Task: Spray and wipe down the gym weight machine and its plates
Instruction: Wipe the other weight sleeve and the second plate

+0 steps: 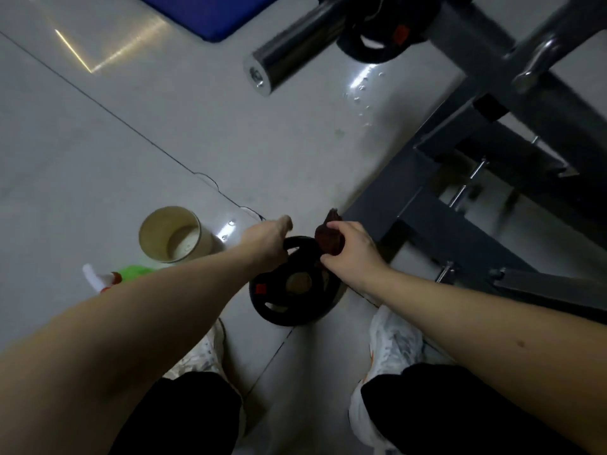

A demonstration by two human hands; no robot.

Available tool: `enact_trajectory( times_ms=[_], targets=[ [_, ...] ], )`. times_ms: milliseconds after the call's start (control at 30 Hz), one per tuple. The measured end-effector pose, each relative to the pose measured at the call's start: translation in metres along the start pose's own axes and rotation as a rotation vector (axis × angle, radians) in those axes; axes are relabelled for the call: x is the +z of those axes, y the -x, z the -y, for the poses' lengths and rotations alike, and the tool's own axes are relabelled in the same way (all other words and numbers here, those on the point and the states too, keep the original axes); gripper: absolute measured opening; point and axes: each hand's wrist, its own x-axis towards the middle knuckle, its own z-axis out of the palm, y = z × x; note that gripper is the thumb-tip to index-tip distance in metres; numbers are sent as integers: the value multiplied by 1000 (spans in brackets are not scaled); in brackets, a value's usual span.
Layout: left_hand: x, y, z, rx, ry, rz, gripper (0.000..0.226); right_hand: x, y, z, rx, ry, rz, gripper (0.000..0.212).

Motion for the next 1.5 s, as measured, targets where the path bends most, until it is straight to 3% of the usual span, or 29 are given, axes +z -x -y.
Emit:
enact_trajectory(
  times_ms=[33, 133, 300, 467, 500, 567, 667, 700, 733, 833, 1000, 1133, 1233, 1400, 1500],
  targets=[
    [-8, 8, -10, 58, -25, -24, 46, -6, 2, 4, -4, -4, -2, 69],
    [-26, 32, -39, 228, -208, -85, 26, -21, 7, 12, -9, -2, 24, 72],
    [-38, 55, -43, 397, -503, -142, 21, -25, 16, 9, -11, 53, 132, 60],
    [-34, 52, -14, 522, -379, -330, 29, 7, 28, 9, 5, -99, 59, 44],
    [-32, 52, -9, 470, -291, -387, 29, 14, 28, 11, 12, -147, 47, 41],
    [-25, 55, -1, 125, -2, -440, 35, 27, 28, 16, 23, -234, 43, 39],
    [-34, 66, -6, -434, 890, -267, 16, 41, 27, 25, 20, -314, 78, 35],
    [-38, 66, -7, -504, 1098, -236, 12, 45, 25, 28, 17, -355, 95, 34],
    [-43, 67, -6, -533, 1148, -221, 19, 48, 25, 30, 11, -383, 112, 32],
    [-41, 68, 9, -494, 972, -218, 25, 58, 19, 30, -30, -322, 109, 34],
    [-32, 67, 44, -491, 931, -190, 18, 80, -24, 55, -54, -428, -124, 29],
    [-25, 64, 59, -442, 914, -196, 27, 116, -50, 87, -328, -267, -95, 42],
    [-25, 64, 62, -430, 918, -180, 16, 134, -67, 67, -432, -198, -186, 49],
    [-28, 62, 62, -448, 949, -170, 16, 155, -56, 10, 80, -163, -195, 46],
    [-32, 57, 64, -438, 922, -177, 17, 162, -6, 37, 57, -264, -171, 39]
  ],
)
